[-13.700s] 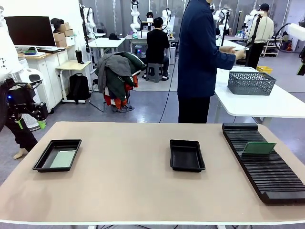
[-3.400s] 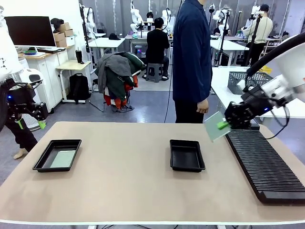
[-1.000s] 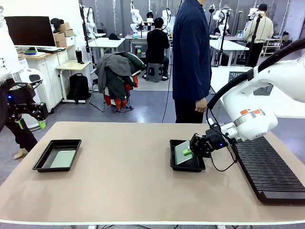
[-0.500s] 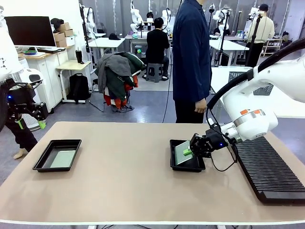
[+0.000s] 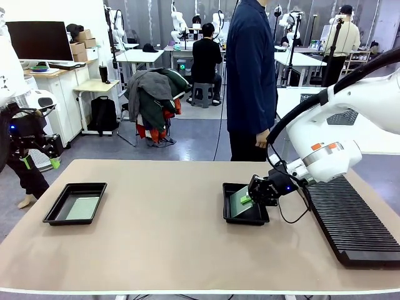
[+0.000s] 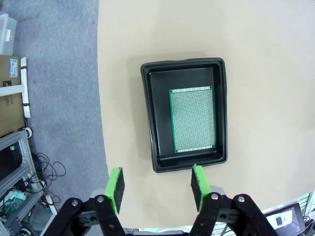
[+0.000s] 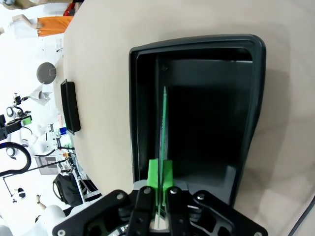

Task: Inspect and transfer BCBs to ESD trays.
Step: Pick up the Blank PCB from the PCB Rack and place it in the right ESD tray.

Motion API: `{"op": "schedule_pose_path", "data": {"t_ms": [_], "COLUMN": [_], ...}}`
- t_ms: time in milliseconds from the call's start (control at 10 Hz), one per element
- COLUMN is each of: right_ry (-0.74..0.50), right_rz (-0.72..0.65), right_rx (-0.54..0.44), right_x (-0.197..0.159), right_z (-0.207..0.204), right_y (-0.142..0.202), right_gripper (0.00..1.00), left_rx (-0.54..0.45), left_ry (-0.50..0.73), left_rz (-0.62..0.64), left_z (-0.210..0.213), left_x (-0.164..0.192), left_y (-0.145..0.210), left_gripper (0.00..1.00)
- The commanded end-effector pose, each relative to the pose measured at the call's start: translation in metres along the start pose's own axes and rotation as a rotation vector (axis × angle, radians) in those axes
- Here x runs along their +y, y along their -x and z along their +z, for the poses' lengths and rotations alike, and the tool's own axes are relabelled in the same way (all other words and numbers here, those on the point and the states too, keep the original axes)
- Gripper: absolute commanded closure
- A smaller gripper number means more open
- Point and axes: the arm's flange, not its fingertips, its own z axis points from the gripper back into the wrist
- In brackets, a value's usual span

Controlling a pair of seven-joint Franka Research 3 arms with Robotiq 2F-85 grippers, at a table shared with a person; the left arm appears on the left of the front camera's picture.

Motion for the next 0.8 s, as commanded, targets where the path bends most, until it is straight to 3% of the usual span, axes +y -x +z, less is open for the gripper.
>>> {"op": "schedule_pose_path", "data": {"t_ms": [0, 700], "right_ry": [0.052, 0.264], "right_rz": [-0.017, -0.001], "right_rx": [-0.005, -0.017], "right_x": [0.010, 0.051], "right_z": [0.000, 0.009], "right_y": [0.003, 0.002], "right_gripper": [0.86, 0.57], "left_rx": [-0.005, -0.005], "left_ry": [-0.003, -0.003], "left_rz": [0.001, 0.001], "left_z": [-0.002, -0.002], "left_x": [0.000, 0.000], "left_y": [0.002, 0.002], "left_gripper": [0.27, 0.27]}}
